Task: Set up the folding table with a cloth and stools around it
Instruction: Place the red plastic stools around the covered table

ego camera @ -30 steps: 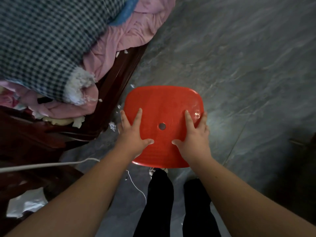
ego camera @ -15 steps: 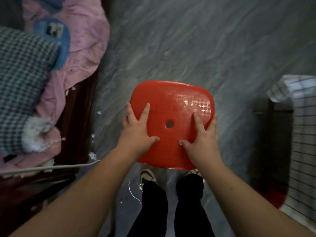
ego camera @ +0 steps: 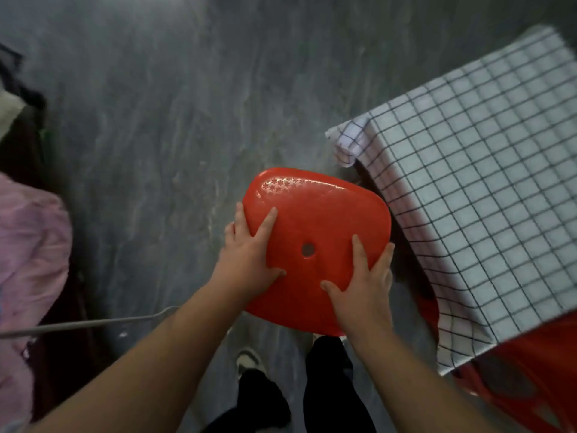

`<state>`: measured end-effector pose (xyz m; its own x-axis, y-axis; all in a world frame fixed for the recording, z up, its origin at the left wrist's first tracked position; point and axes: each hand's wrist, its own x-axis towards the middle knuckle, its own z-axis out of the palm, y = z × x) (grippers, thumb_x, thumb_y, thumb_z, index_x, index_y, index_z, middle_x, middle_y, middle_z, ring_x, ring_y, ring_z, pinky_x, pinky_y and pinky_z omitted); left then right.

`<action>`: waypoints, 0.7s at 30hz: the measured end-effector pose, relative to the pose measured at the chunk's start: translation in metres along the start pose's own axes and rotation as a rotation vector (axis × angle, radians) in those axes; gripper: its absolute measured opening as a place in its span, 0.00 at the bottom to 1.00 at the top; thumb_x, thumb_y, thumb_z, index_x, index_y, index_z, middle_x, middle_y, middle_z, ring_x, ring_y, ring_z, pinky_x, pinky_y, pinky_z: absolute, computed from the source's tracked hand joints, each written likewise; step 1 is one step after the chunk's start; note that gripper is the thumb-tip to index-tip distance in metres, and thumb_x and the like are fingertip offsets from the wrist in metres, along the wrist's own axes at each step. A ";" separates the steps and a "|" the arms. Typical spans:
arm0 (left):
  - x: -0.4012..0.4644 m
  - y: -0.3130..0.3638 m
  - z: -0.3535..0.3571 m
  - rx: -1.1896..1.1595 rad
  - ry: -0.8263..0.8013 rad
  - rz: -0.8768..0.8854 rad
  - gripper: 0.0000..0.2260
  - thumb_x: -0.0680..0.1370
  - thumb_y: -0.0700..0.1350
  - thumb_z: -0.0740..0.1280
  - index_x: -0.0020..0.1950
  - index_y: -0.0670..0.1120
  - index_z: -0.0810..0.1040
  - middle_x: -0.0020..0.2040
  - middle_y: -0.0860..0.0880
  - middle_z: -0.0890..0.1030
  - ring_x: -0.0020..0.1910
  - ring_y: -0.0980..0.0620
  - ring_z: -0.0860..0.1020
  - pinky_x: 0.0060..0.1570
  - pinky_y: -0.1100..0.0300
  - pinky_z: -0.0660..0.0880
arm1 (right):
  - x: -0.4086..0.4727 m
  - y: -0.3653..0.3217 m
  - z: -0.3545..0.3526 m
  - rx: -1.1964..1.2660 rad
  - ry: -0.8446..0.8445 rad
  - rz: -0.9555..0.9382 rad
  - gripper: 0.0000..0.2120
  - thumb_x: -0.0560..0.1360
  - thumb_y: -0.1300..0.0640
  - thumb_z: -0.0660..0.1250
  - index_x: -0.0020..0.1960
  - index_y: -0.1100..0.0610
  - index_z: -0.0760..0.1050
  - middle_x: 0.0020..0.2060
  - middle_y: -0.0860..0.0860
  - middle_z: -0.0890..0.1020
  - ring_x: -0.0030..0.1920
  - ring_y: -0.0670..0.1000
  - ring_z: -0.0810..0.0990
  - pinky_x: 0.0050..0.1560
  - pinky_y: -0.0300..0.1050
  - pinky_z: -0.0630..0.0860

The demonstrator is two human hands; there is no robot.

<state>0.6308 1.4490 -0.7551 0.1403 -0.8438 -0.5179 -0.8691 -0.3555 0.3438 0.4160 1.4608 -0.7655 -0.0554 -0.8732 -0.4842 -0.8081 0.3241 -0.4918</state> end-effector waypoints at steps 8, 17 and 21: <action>0.047 0.048 -0.004 0.152 -0.094 0.197 0.56 0.65 0.58 0.79 0.74 0.70 0.37 0.77 0.52 0.31 0.77 0.36 0.46 0.67 0.32 0.62 | 0.009 0.019 -0.007 0.148 0.088 0.230 0.53 0.69 0.45 0.77 0.75 0.29 0.40 0.78 0.46 0.32 0.79 0.60 0.47 0.71 0.65 0.64; 0.076 0.040 -0.008 0.197 -0.200 0.375 0.56 0.64 0.59 0.79 0.73 0.73 0.36 0.77 0.53 0.33 0.77 0.39 0.47 0.68 0.33 0.65 | -0.011 -0.008 0.010 0.194 0.204 0.442 0.53 0.68 0.46 0.78 0.75 0.28 0.41 0.77 0.46 0.30 0.78 0.58 0.47 0.66 0.65 0.69; 0.089 0.049 -0.001 0.259 -0.265 0.457 0.55 0.65 0.60 0.77 0.73 0.73 0.35 0.77 0.52 0.33 0.76 0.41 0.46 0.68 0.34 0.65 | -0.013 -0.002 0.022 0.260 0.244 0.553 0.53 0.69 0.46 0.78 0.75 0.28 0.41 0.77 0.44 0.31 0.78 0.58 0.47 0.66 0.68 0.70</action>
<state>0.6010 1.3559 -0.7839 -0.3706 -0.7470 -0.5520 -0.9057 0.1591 0.3929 0.4316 1.4794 -0.7739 -0.5782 -0.5999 -0.5530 -0.4558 0.7997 -0.3908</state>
